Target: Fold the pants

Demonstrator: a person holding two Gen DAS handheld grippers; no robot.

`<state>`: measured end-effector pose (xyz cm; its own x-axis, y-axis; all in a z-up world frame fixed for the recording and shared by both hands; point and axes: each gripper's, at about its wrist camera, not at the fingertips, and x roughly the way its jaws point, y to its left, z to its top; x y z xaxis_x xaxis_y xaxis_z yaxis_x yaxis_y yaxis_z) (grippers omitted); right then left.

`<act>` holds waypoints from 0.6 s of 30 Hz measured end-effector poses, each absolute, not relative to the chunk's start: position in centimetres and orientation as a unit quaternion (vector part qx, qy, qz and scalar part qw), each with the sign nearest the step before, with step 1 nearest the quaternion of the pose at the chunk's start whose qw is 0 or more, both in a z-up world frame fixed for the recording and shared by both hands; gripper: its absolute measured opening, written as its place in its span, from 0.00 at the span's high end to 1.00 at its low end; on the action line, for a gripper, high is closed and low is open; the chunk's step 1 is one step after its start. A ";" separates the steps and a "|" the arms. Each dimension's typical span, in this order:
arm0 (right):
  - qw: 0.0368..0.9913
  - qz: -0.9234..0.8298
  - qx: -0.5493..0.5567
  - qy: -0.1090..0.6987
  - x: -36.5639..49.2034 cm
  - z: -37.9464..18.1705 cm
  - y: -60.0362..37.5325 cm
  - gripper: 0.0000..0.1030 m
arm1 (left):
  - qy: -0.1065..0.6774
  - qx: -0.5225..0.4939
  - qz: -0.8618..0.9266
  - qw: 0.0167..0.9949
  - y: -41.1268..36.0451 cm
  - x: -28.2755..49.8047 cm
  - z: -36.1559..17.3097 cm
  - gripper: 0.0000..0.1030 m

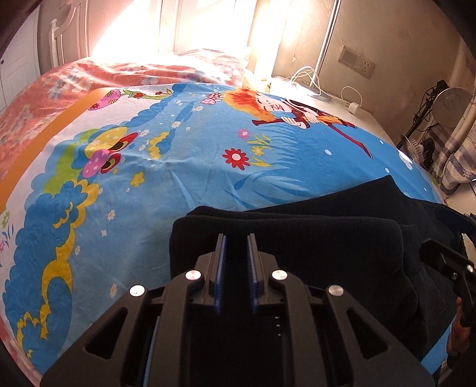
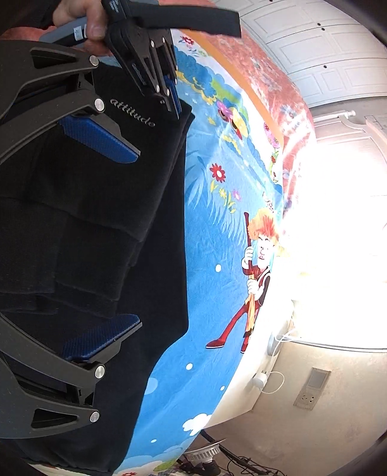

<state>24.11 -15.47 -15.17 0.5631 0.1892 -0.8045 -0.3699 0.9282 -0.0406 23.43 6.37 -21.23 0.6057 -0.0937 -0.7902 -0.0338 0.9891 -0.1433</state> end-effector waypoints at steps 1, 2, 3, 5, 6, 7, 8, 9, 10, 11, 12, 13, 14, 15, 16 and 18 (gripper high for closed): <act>0.875 0.142 -0.111 0.448 25.1 -16.1 -15.6 0.05 | 0.443 -0.072 -0.017 0.893 6.4 23.4 -21.2 0.86; 0.872 0.128 -0.114 0.459 26.0 -17.1 -15.9 0.05 | 0.442 -0.073 -0.017 0.894 6.4 23.4 -21.2 0.86; 0.864 0.133 -0.102 0.474 26.6 -18.4 -16.4 0.05 | 0.441 -0.074 -0.018 0.894 6.4 23.3 -21.2 0.86; 0.860 0.160 -0.046 0.482 27.0 -19.9 -17.9 0.05 | 0.439 -0.077 -0.018 0.895 6.5 23.2 -21.3 0.85; 0.859 0.165 -0.034 0.483 27.1 -20.1 -18.3 0.04 | 0.438 -0.075 -0.016 0.896 6.4 23.2 -21.3 0.85; 0.861 0.166 -0.039 0.480 26.9 -20.0 -18.3 0.04 | 0.436 -0.073 -0.014 0.897 6.3 23.1 -21.3 0.85; 0.864 0.163 -0.049 0.475 26.6 -19.9 -18.1 0.05 | 0.435 -0.072 -0.009 0.897 6.2 23.0 -21.1 0.85; 0.866 0.161 -0.056 0.470 26.4 -19.9 -18.0 0.05 | 0.434 -0.072 -0.001 0.898 6.0 22.5 -20.8 0.85; 0.867 0.161 -0.057 0.468 26.3 -19.8 -17.9 0.05 | 0.429 -0.072 0.002 0.900 5.7 21.9 -20.4 0.80; 0.867 0.162 -0.052 0.469 26.3 -19.9 -18.1 0.05 | 0.420 -0.075 -0.003 0.904 5.4 21.0 -20.1 0.76; 0.866 0.164 -0.046 0.470 26.5 -20.0 -18.2 0.05 | 0.415 -0.078 -0.003 0.906 5.1 20.1 -19.9 0.69; 0.866 0.166 -0.044 0.471 26.6 -19.9 -18.2 0.05 | 0.415 -0.080 0.003 0.906 5.0 19.2 -20.0 0.68; 0.866 0.166 -0.044 0.471 26.6 -20.0 -18.2 0.05 | 0.419 -0.085 0.010 0.904 5.0 18.3 -20.5 0.68; 0.866 0.165 -0.045 0.470 26.6 -19.9 -18.1 0.05 | 0.423 -0.094 0.016 0.901 5.3 17.6 -21.2 0.68; 0.866 0.165 -0.047 0.470 26.6 -19.9 -18.1 0.05 | 0.423 -0.107 0.018 0.900 5.8 16.9 -22.0 0.68; 0.866 0.165 -0.049 0.470 26.7 -19.8 -18.1 0.05 | 0.399 -0.124 0.013 0.909 6.3 15.5 -22.6 0.68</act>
